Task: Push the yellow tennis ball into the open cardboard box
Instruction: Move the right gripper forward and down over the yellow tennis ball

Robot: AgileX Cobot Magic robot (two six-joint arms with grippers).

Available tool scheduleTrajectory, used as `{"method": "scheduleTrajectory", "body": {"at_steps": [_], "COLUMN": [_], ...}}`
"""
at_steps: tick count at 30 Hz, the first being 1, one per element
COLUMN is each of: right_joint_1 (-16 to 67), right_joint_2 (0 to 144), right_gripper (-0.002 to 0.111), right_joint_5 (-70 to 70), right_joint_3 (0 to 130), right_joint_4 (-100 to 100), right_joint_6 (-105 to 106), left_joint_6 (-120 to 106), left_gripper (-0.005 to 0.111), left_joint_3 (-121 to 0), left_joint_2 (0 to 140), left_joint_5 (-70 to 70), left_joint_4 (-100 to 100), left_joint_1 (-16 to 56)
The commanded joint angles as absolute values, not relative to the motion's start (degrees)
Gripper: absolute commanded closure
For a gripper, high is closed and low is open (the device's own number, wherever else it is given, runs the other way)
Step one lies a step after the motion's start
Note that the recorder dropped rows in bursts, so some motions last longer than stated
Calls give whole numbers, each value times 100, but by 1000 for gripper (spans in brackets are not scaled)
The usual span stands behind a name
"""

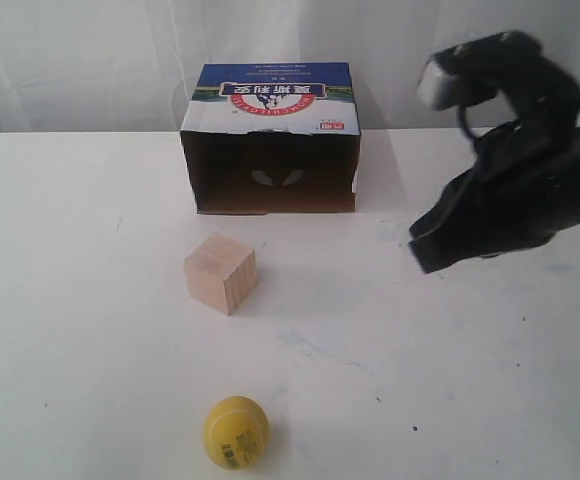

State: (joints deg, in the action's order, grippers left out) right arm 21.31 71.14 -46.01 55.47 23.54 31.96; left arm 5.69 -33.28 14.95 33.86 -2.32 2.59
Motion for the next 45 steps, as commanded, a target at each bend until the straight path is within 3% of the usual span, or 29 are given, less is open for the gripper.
{"method": "scheduleTrajectory", "body": {"at_steps": [1, 5, 13, 45], "right_joint_1": [2900, 3671, 4337, 5021], "right_joint_2": [7694, 7818, 8132, 9552], "right_gripper": [108, 108, 108, 108], "right_joint_5": [-4284, -3963, -3665, -3277], "right_joint_3": [5583, 5583, 5583, 5583], "right_joint_4": [2455, 2468, 2715, 2874], "right_joint_6": [3548, 3580, 3559, 3476], "left_joint_6": [575, 825, 1473, 1460], "left_gripper": [107, 107, 107, 107], "left_joint_3": [-2789, -1487, -165, -70], "left_joint_2": [1561, 1781, 2028, 2028], "left_joint_5": [2363, 476, -825, -522], "left_joint_4": [104, 152, 152, 152], "left_joint_1": [297, 297, 297, 297]}}
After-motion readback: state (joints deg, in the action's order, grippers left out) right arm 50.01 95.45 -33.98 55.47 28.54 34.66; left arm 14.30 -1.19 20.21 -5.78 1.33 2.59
